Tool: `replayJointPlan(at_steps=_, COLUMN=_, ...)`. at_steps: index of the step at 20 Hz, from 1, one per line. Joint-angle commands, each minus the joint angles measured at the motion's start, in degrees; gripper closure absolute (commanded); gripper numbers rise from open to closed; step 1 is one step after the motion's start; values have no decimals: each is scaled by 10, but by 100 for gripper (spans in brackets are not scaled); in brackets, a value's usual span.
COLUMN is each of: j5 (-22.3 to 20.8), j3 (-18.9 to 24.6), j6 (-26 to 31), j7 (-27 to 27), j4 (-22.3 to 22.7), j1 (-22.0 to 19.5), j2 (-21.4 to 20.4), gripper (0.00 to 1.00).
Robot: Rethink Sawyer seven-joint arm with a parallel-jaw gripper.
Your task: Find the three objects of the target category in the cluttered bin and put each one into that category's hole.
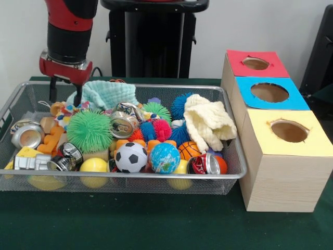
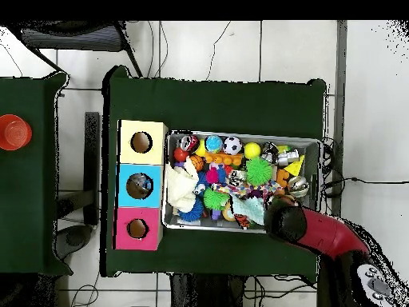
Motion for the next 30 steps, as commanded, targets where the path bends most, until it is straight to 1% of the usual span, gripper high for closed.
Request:
replayJointPlan(at_steps=1, j5=-9, j3=-1, j6=23, j7=62, j4=10, j1=10, j2=-32, gripper=0)
replayJointPlan(at_steps=2, j5=-8, j3=0, j6=22, j7=62, j4=10, j1=8, j2=-31, gripper=0)
replayJointPlan(at_steps=5, j5=-1, j3=6, j6=8, j7=71, j4=8, j1=1, j2=-10, gripper=0)
replayJointPlan(at_steps=7, j5=0, j3=10, j6=-11, j7=78, j4=8, j1=-6, j2=8, gripper=0)
replayJointPlan(at_steps=10, j5=5, j3=12, j6=-28, j7=89, j4=11, j1=-13, j2=23, gripper=0)
replayJointPlan(at_steps=13, j5=16, j3=21, j6=-55, j7=109, j4=21, j1=-27, j2=42, gripper=0)
replayJointPlan(at_steps=19, j5=33, j3=24, j6=-93, j7=139, j4=43, j1=-37, j2=56, gripper=0)
replayJointPlan(at_steps=21, j5=38, j3=26, j6=-102, j7=141, j4=42, j1=-37, j2=63, gripper=0)
replayJointPlan(at_steps=26, j5=57, j3=25, j6=-109, j7=146, j4=43, j1=-35, j2=76, gripper=0)
replayJointPlan(at_steps=29, j5=78, j3=8, j6=-83, j7=151, j4=45, j1=-20, j2=77, gripper=0)
replayJointPlan(at_steps=30, j5=85, j3=8, j6=-83, j7=157, j4=49, j1=-21, j2=80, gripper=0)
